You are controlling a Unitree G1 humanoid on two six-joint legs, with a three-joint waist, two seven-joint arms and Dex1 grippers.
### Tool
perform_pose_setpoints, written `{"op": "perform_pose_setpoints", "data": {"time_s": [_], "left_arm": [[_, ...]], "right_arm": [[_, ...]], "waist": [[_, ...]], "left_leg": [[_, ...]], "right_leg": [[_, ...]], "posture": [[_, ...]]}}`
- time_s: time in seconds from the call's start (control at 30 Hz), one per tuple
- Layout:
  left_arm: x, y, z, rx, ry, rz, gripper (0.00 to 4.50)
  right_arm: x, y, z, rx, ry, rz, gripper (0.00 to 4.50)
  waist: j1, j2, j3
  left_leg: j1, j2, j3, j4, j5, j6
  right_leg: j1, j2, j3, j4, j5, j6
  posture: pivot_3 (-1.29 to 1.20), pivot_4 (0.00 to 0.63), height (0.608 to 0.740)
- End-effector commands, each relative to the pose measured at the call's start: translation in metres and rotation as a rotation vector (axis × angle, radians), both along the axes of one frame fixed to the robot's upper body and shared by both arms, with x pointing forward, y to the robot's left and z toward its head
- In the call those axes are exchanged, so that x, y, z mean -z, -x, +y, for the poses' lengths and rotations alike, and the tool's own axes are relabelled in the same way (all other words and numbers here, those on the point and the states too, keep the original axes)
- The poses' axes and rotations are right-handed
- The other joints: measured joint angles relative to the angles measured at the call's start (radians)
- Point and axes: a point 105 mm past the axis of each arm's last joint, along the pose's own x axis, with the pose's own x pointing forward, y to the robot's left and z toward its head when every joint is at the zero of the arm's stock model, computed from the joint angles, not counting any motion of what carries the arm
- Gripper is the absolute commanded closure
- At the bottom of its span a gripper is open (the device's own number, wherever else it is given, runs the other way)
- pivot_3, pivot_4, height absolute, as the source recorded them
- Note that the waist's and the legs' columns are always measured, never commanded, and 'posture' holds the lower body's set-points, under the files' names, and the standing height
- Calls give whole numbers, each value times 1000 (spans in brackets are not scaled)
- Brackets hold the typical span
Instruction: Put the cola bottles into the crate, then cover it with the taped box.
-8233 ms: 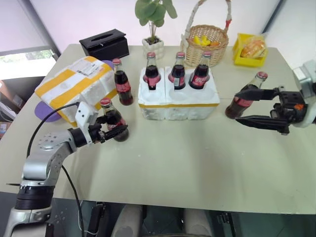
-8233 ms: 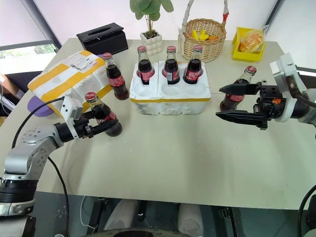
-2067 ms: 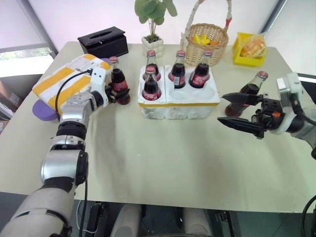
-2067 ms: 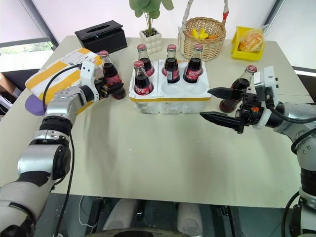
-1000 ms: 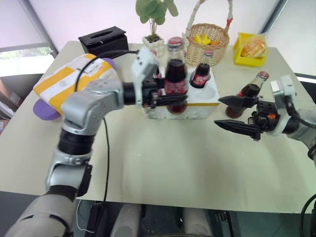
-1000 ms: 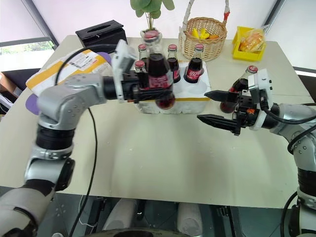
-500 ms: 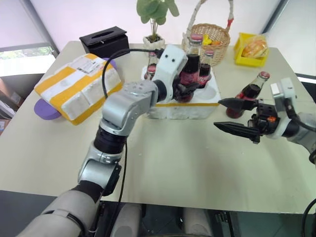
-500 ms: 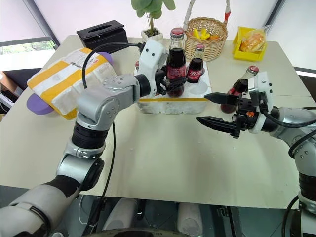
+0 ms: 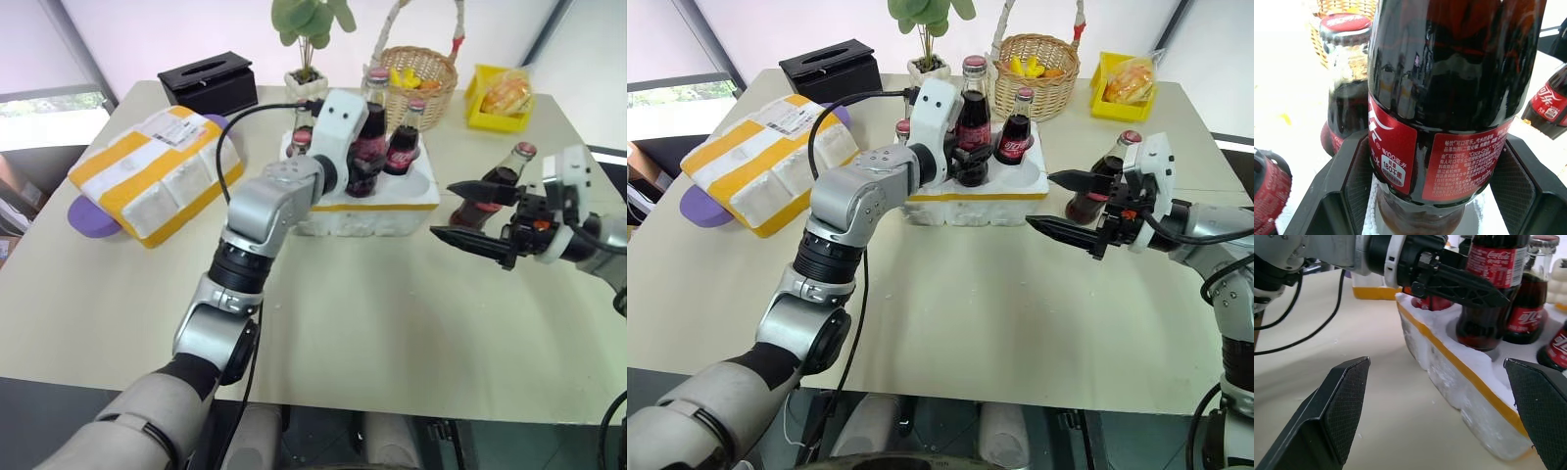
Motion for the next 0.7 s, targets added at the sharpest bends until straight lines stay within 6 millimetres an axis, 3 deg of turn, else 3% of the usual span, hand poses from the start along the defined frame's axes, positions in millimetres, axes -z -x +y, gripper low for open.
{"op": "perform_pose_setpoints", "data": {"time_s": [0.03,0.23,0.3,0.37,0.6,0.7], "left_arm": [[-29,4,-4,16,59,-84,1748],[-12,3,-4,23,20,-31,1748],[-7,2,-3,18,13,-21,709],[-4,1,-2,14,10,-13,71],[4,-1,3,-1,6,4,71],[-6,1,3,10,24,-15,71]], "right_arm": [[-10,0,-2,20,12,-64,0],[-9,-2,-1,19,3,-67,0],[-9,-2,0,17,0,-67,0],[-9,-3,1,14,-2,-66,0],[-10,-3,1,6,-7,-68,0],[-9,-3,1,4,-5,-67,0]], "waist": [[0,0,0],[0,0,0],[0,0,0],[0,0,0],[-2,0,0],[-1,0,0]], "left_leg": [[0,0,0,0,0,0],[0,0,0,0,0,0],[0,0,0,0,0,0],[0,0,0,0,0,0],[1,0,0,1,0,0],[1,0,0,1,0,0]], "right_leg": [[0,0,0,0,0,0],[0,0,0,0,0,0],[0,0,0,0,0,0],[0,0,0,0,0,0],[1,0,0,1,0,0],[1,0,0,1,0,0]], "posture": [[0,150,740],[0,150,740],[0,150,740],[0,150,740],[0,150,740],[0,150,740]]}}
